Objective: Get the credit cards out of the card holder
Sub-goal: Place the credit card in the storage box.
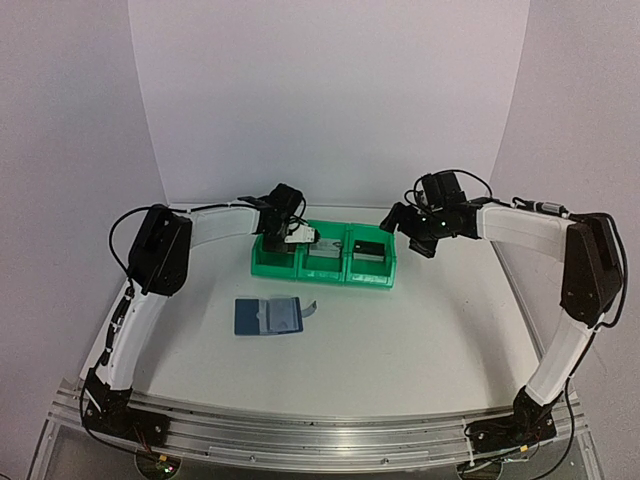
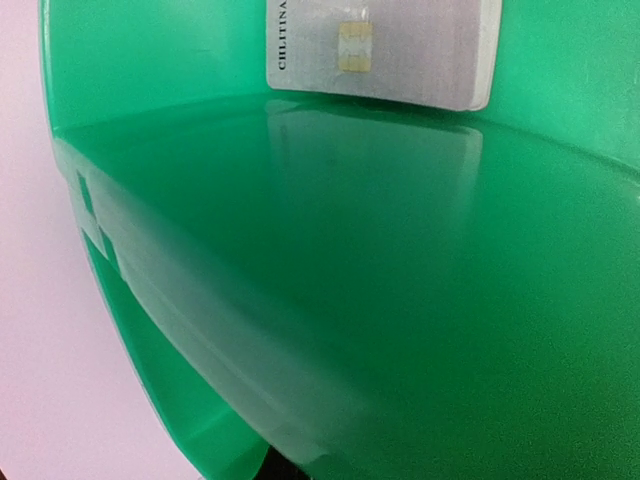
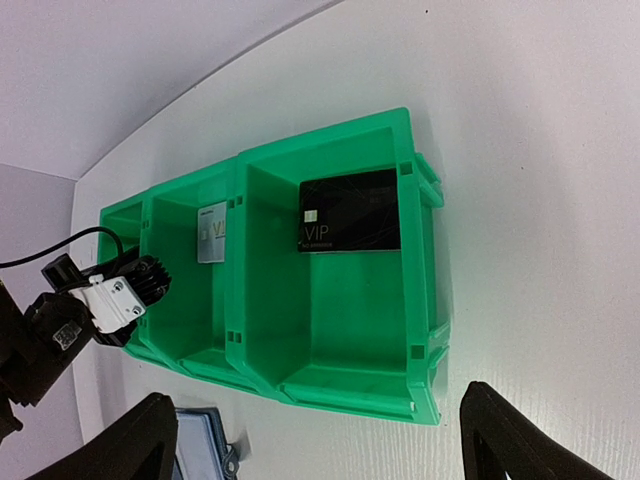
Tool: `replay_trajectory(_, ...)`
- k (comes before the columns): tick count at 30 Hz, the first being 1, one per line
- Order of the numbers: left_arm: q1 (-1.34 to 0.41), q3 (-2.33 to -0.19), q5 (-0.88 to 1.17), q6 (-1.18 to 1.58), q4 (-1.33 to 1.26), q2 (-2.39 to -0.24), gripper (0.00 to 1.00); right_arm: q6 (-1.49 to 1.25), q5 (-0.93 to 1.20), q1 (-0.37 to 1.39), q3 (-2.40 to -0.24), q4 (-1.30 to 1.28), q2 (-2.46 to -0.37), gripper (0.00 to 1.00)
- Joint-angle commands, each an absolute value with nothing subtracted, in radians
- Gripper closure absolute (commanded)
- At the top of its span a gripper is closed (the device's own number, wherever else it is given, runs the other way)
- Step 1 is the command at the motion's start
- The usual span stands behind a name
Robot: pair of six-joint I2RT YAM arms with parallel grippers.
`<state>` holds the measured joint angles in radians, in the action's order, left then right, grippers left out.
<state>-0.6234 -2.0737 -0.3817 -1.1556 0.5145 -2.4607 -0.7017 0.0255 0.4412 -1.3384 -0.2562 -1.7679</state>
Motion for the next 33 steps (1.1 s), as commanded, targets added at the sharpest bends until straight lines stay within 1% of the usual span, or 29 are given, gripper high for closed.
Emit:
replay_trajectory(1,-0.600,-2.092,-0.332,-1.138,0.574,-2.437,1.00,-0.684,0.031,0.437,-1.342,-0.253,-1.760,0.06)
replay_trajectory(13,-0.597,-2.072,-0.216,-1.115,0.418,-2.373,1.00,-0.634,0.046,0.438,-1.425,-0.255,-1.929,0.06)
replay_trajectory(18,-0.584,-2.056,-0.211,-1.132,0.408,-2.369,1.00,-0.618,0.018,0.438,-1.464,-0.256,-1.984,0.10)
replay_trajectory(27,-0.546,-2.012,-0.216,-1.163,0.407,-2.371,1.00,-0.605,-0.023,0.438,-1.448,-0.263,-1.994,0.16)
replay_trajectory(33,-0.537,-2.013,-0.219,-1.196,0.398,-2.387,1.00,-0.599,-0.034,0.437,-1.447,-0.270,-2.000,0.17)
